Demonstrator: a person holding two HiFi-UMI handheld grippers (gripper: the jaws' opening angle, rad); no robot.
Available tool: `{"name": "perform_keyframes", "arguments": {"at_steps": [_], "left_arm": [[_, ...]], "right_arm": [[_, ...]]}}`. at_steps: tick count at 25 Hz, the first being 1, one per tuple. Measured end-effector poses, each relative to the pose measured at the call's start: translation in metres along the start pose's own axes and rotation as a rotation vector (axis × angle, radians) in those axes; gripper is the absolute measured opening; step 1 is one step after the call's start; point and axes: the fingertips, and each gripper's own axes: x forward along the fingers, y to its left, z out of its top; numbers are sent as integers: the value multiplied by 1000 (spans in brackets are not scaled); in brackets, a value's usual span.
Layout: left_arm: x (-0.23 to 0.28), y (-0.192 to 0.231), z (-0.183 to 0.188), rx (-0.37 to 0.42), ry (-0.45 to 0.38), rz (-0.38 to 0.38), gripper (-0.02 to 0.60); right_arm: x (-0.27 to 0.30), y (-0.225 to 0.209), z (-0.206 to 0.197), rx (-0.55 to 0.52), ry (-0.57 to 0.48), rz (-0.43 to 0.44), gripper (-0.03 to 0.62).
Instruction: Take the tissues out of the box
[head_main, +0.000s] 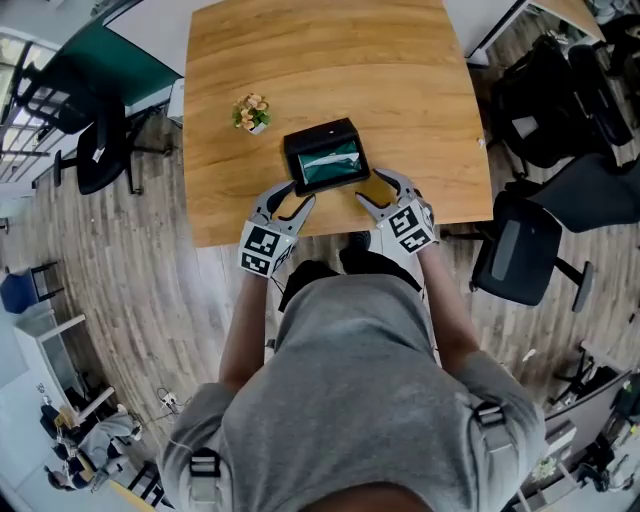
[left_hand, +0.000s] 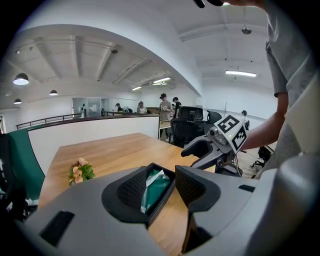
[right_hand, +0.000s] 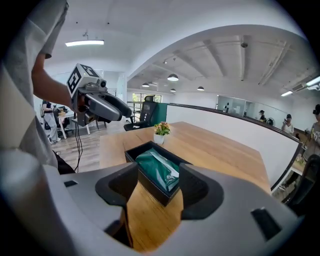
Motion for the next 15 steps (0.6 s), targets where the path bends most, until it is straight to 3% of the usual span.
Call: {"name": "perform_keyframes", "arguments": {"at_steps": [8,15], "left_arm": [[28,6,24,-2,-28,33,195],[51,4,18,75,38,26,195]], "right_arm": [[9,-26,13,-60,-26,52,264],[1,-39,-1,-37,-7,49,264]]}}
